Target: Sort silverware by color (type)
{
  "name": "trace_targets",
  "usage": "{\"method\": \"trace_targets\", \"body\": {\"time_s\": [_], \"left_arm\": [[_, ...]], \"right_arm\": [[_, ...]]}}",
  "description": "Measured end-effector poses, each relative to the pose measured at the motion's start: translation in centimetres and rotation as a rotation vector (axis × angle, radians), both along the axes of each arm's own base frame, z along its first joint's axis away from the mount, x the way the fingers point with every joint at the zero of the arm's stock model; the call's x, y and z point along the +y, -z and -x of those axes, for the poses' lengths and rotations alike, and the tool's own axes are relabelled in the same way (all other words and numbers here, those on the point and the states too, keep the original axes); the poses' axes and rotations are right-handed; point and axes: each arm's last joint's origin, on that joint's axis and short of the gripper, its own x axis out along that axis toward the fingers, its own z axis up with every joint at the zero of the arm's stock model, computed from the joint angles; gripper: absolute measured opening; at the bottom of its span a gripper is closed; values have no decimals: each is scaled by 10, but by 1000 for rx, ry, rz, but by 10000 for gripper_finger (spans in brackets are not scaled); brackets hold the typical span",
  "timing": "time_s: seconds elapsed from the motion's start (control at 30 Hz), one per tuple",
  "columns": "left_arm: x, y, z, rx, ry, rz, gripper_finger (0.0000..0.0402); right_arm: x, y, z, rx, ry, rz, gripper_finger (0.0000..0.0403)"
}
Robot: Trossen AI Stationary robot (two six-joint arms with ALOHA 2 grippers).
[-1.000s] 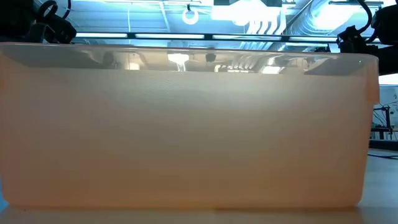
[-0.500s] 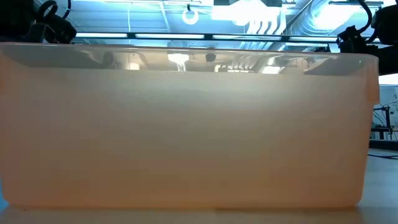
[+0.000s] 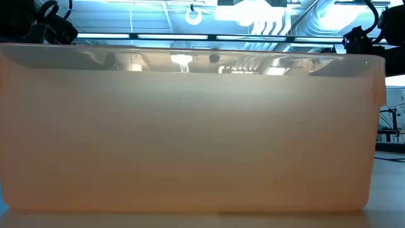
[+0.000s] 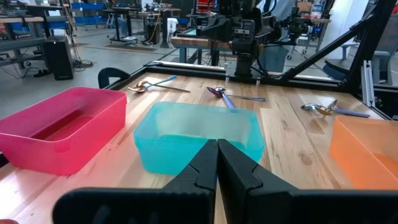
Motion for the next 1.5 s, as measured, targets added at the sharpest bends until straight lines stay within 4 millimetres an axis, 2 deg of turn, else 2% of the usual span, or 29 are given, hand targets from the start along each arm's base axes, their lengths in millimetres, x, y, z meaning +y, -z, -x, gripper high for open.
{"method": "trace_targets", "body": {"time_s": [0.2,0.37,0.47,0.8,1.0,1.27,1.33,1.5], "left_arm": [[0,0,0,0,0,0,0],[0,0,0,0,0,0,0],[0,0,0,0,0,0,0],[0,-1,0,-7,-7,-2,0],[1,-1,0,-8,-20,-3,0],[1,-1,0,-14,-23,30,0],[1,-1,0,-14,-23,30,0],[1,-1,0,-13,-23,30,0]], "right_arm": [[0,-3,0,-80,3,-78,0],[-1,-14,1,-193,55,-39,0],[-2,-14,-1,-191,42,-55,0],[-16,0,-19,30,237,-219,3],[-27,-5,-31,155,366,-270,38],[-59,-27,-43,352,508,-337,112],[-70,-29,-43,421,527,-372,122],[-97,-23,-44,557,451,-536,126]]}}
